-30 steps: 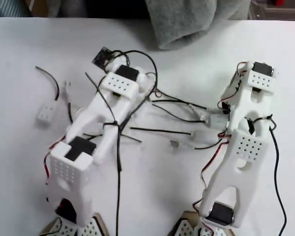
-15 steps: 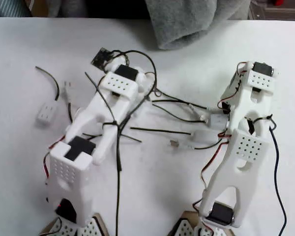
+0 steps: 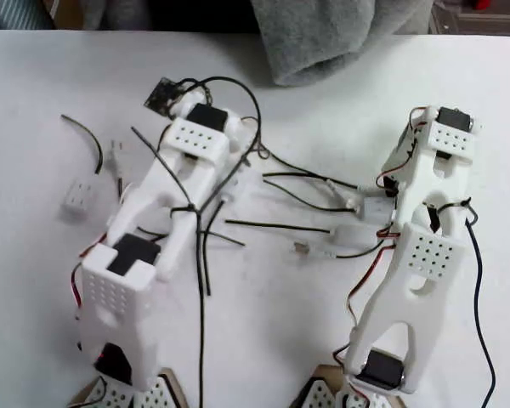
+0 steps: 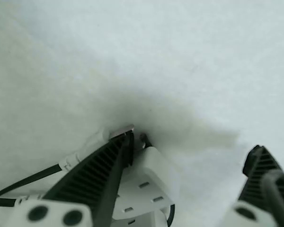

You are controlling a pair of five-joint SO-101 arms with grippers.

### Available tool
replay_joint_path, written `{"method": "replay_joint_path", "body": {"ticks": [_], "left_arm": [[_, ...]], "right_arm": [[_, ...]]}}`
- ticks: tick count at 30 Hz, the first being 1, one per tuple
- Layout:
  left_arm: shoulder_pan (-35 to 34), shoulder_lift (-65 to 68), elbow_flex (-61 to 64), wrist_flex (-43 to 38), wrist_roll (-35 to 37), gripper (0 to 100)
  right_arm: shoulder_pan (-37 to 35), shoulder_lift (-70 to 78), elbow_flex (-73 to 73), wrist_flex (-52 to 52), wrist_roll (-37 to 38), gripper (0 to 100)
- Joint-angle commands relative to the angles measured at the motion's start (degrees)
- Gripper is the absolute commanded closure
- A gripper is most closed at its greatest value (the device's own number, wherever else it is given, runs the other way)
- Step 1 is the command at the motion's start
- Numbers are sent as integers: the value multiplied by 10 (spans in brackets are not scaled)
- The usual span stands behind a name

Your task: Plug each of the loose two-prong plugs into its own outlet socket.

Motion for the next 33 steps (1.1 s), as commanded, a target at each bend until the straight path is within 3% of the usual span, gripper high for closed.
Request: {"method": "replay_joint_path", "body": {"ticks": [1,18,33], "left_arm": [[-4,3,-30,-14,4,976],[0,23,-30,-21,4,976],[4,29,-76,33,4,976]], "right_arm": [[5,10,7,3,-1,630],[5,10,7,3,-1,630],[5,10,7,3,-1,630]]}}
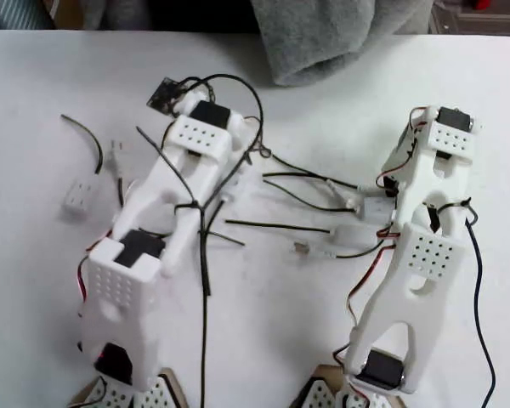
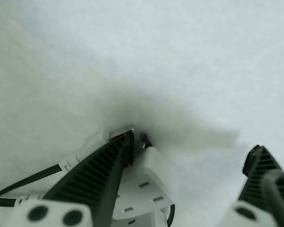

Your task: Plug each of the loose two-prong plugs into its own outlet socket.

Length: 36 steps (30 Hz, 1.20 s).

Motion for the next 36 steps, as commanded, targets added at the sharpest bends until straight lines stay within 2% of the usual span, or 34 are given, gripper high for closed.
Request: {"method": "replay_joint_path", "body": {"ticks": [1,21,36], "left_arm": [[3,-7,-30,3,4,976],[23,-7,-28,-12,0,976],[5,-7,-27,-13,0,976]], "right_arm": [[5,10,7,3,-1,630],[5,10,7,2,-1,630],[5,10,7,2,-1,630]]}}
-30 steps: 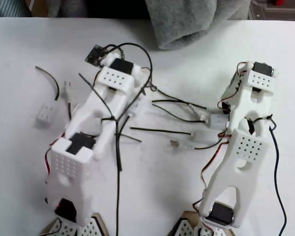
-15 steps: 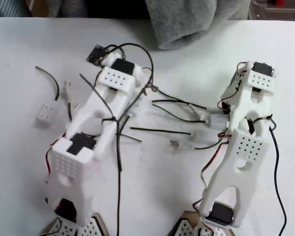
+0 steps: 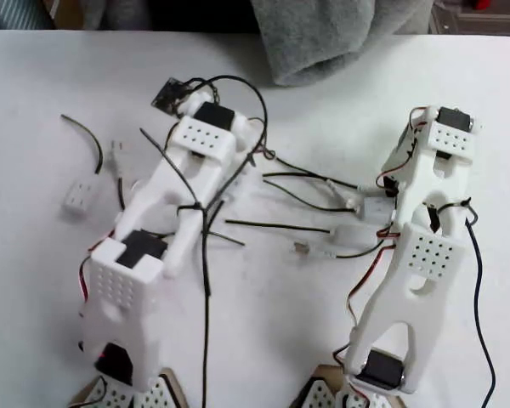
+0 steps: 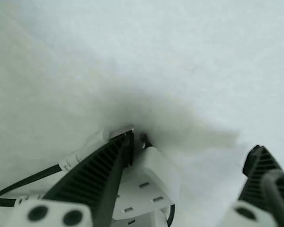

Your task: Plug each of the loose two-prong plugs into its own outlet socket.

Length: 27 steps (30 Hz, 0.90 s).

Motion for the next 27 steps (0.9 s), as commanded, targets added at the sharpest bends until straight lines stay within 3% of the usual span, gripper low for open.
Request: {"method": "replay_joint_path", "body": {"ticks": [1,27], "left_arm": [[-5,-7,-26,-10,1,976],[-6,-7,3,-25,0,976]], "right_arm": [[5,10,7,2,-1,630],[6,10,7,2,-1,630]]}}
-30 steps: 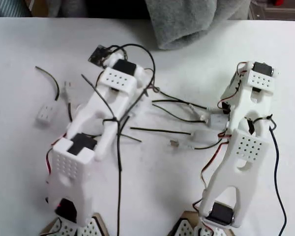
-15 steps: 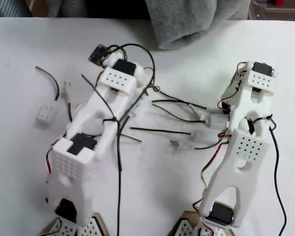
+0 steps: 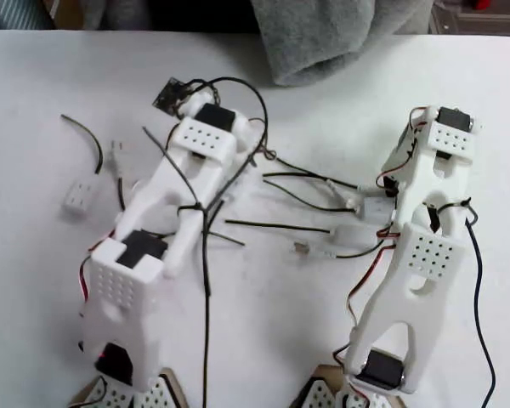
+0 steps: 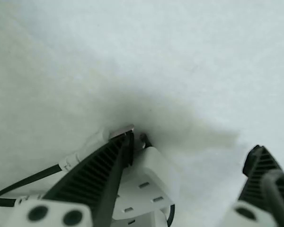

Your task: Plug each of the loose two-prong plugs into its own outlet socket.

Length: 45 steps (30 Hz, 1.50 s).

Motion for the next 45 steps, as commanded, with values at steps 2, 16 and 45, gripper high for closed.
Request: {"method": "replay_joint_path", "body": {"ticks": [2,16,45], "left_arm": [[-11,-7,-3,-7,0,976],[-14,-7,-4,-6,-18,976],[-17,-7,23,-11,-17,976]], "right_arm": [[6,10,7,2,-1,630],[6,10,7,2,-1,630],[6,10,7,2,-1,630]]}}
